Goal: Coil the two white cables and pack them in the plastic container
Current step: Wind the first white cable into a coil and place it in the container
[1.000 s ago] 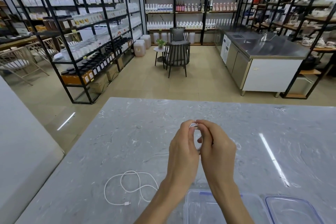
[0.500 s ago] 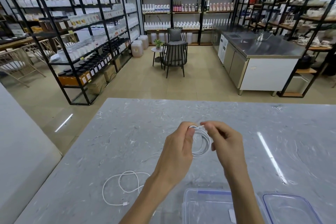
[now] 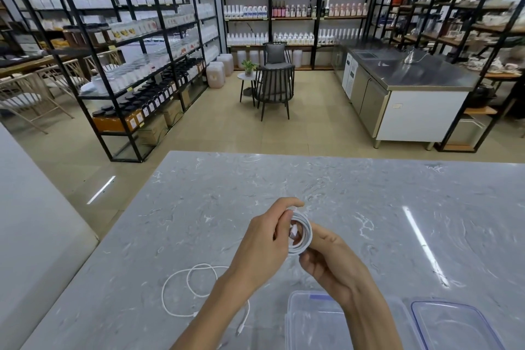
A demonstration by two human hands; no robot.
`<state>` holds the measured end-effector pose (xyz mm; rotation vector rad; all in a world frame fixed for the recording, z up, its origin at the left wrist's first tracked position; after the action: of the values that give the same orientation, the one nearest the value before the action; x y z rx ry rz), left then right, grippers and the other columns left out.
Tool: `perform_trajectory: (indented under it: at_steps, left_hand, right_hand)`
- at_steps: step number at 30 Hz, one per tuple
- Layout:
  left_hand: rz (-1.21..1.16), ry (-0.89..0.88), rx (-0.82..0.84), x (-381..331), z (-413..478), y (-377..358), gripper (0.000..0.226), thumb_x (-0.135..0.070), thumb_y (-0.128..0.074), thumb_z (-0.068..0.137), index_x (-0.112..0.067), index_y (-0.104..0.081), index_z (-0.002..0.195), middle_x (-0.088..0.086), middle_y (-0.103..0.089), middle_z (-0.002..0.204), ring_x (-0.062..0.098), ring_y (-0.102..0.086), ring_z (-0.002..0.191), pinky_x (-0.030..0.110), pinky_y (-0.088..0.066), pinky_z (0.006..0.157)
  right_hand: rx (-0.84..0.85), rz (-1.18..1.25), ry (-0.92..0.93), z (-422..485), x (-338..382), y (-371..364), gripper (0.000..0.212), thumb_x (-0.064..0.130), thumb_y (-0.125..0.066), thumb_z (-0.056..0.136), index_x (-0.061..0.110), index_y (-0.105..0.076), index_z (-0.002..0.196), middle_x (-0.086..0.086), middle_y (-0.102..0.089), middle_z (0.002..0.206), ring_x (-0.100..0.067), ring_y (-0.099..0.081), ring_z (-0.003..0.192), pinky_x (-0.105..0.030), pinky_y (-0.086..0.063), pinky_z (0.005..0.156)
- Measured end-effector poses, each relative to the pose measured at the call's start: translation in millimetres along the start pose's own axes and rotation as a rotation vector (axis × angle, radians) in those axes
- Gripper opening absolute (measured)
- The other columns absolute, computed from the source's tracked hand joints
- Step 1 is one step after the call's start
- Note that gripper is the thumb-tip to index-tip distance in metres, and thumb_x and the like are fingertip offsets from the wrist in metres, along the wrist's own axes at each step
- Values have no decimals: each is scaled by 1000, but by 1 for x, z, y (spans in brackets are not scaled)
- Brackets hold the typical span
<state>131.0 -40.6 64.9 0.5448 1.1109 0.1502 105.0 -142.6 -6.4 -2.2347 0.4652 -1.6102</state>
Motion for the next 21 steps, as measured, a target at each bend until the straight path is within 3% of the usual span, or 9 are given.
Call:
perform_trajectory:
  at_steps: [2,5,8,12,17,21]
  left_hand:
    - [42,-13,-14,1,-1,2,26,-17,-41,102,-36,-59,104,-17,-56,65,2,-51,54,8,-33,53]
    - [110,24,-45,8,-2,5,25,-16,-41,102,-34,-57,99,-18,-58,67,0,-53,55,10,-33,51]
    - [184,86,-35,14,-2,3,19,-21,-36,103,-31,-53,102,-11,-63,77,6,-58,64,23,-44,57]
    - [241,61,-57,2,-4,1,17,-28,-33,103,-26,-49,100,-10,-64,82,7,-59,68,16,-41,54]
    - [196,35,-79,-10,-9,-3,19,-28,-32,104,-23,-49,100,-5,-63,82,13,-56,68,32,-44,61]
    - [126,1,-39,-22,-11,-8,20,-27,-31,105,-25,-51,105,-7,-62,86,12,-54,68,33,-45,62]
  right_hand:
    - [55,94,-6,0,1,-3,38,15,-71,74,11,-73,112,0,-73,82,-5,-64,66,-15,-53,59]
    - [122,248,28,-4,5,-2,41,10,-64,80,11,-67,122,-15,-73,111,-20,-72,92,-26,-59,73]
    - [112,124,170,-10,12,-9,43,12,-72,82,18,-65,124,-19,-71,115,-26,-69,105,-31,-57,88]
    - [-191,-242,415,-20,28,-9,25,21,-67,88,35,-71,108,-2,-71,83,-13,-66,81,-25,-53,74]
    - [-583,-476,770,-50,52,-8,18,19,-69,88,36,-75,88,18,-73,95,-1,-66,91,-12,-49,64]
    - [-703,-527,870,-62,59,-6,21,16,-63,93,35,-69,90,23,-71,93,-1,-67,87,-6,-45,65]
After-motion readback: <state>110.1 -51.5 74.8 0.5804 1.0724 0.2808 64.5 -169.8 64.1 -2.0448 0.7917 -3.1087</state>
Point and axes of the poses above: each hand's wrist, its own z-axis towards the middle knuckle, its own y-axis out of the back of the hand, x = y × z, the point moved 9 cm from there along z, towards the middle knuckle
